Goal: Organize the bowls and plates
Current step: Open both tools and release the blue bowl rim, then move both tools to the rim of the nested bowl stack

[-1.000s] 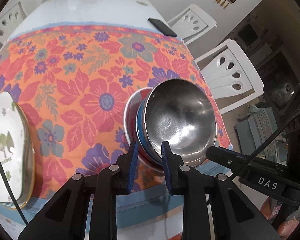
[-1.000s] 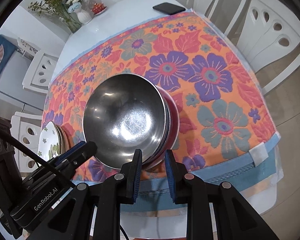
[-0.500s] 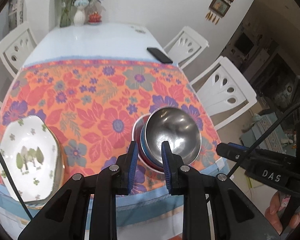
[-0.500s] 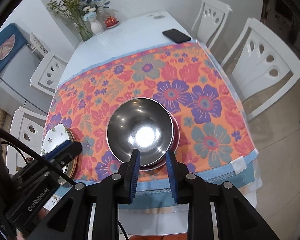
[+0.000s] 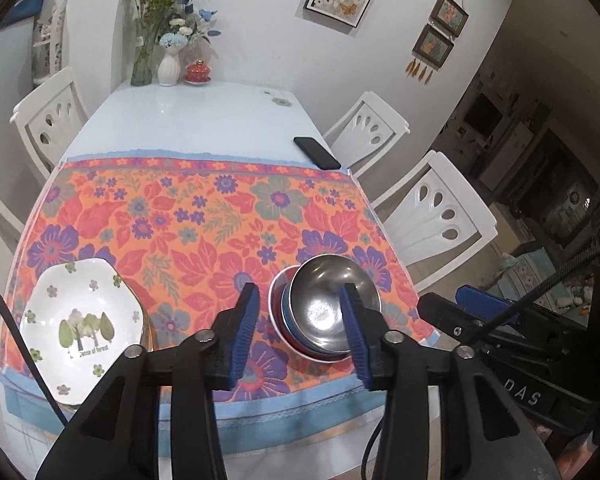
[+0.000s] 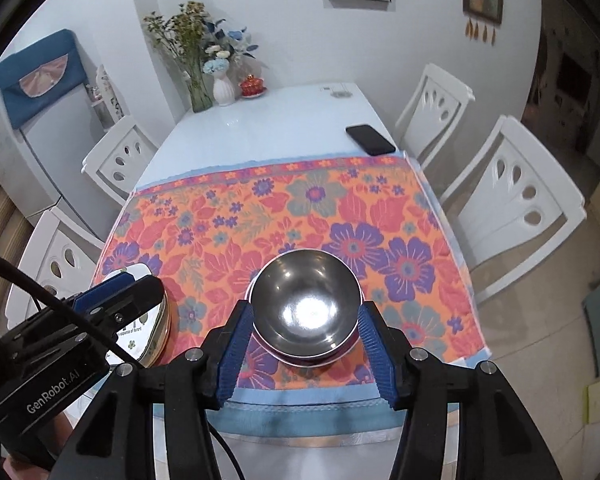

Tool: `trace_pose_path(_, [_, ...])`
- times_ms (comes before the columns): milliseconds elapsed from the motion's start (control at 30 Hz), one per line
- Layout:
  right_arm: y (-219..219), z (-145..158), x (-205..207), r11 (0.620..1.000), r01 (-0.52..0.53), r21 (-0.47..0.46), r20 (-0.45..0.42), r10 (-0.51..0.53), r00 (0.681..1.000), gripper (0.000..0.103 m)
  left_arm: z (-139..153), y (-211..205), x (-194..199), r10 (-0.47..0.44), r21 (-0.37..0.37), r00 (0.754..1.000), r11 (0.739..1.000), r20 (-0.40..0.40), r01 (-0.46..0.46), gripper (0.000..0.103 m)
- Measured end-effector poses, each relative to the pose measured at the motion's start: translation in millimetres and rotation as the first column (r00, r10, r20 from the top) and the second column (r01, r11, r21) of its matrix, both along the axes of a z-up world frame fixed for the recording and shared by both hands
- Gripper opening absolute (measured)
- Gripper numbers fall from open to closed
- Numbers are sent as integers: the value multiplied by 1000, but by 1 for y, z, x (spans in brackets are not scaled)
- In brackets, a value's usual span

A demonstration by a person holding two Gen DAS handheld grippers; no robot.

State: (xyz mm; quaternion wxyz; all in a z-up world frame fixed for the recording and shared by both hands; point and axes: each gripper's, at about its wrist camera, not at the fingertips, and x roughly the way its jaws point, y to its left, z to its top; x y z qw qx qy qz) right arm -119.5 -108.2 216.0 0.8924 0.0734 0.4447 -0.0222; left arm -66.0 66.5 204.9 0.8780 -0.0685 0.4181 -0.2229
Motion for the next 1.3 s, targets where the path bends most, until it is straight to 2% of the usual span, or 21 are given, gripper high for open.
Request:
trace_pose_path(67, [4,4,-2,1000,-4,-11,18,4,1000,53,4,2,-2,4,-7,1000,1000,15,-4,52])
trace_pose_path(367, [11,10,-8,1000,1,-14,54,0,999,53,17,11,-6,15,-25,998,1000,57,-13,55])
trace_pose_path(500, [12,10,-8,1000,5,-18,54,-4,999,53,20,13,-9,27,-14,997,1000,76,-26,63])
trace_pose_path(933, [4,7,2,998,-16,-54,38,18,999,53,16,-1,2,33,0,999,999,40,-33,64])
trace_pose_path(1300, [-34,-11,22,999,13,-47,-25,-14,1000,53,-6,-37,22,6,29,1000,1000,-28,-5,64])
